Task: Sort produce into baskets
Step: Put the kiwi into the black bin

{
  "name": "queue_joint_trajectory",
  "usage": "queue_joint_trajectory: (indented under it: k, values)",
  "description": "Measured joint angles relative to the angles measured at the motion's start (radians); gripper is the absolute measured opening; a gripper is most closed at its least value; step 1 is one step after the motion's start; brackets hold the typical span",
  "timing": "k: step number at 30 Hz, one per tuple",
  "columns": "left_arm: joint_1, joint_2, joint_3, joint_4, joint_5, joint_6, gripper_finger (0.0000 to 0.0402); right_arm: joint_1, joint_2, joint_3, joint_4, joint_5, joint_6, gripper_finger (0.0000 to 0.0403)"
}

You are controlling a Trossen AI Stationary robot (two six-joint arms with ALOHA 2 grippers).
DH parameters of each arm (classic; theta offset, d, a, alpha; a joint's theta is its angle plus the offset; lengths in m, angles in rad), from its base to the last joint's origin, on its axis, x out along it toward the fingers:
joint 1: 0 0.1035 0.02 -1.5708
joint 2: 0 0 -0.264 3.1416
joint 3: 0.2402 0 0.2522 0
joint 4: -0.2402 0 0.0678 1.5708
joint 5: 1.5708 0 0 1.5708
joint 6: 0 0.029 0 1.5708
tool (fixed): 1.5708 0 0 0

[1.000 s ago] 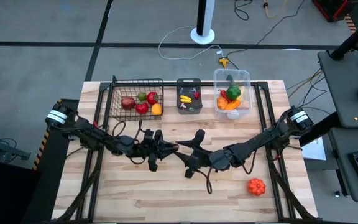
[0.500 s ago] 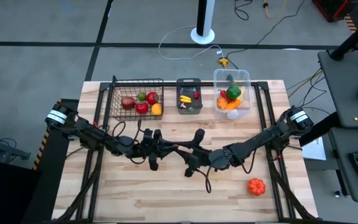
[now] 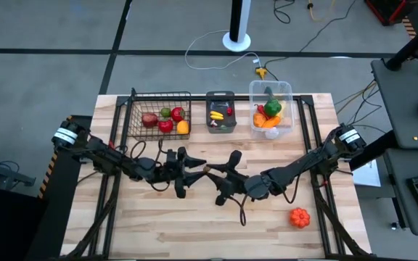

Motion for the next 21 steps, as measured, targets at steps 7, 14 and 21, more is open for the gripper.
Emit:
queue_joint_trajectory:
  k: [7, 14, 21]
  values:
    - [0.0, -0.005, -0.007, -0.089, -0.008, 0.144, 0.0248, -0.008, -0.002, 0.0, 0.002, 0.171, 0.055, 0.0111]
    - [-0.008, -0.005, -0.004, -0.352, 0.06, 0.068, 0.0249, -0.065, -0.021, 0.009, -0.002, 0.21, 0.077, 0.0109]
    - [-0.081, -0.005, 0.0, -0.597, -0.002, -0.074, 0.0241, -0.184, -0.034, 0.106, -0.224, 0.054, 0.177, 0.0102]
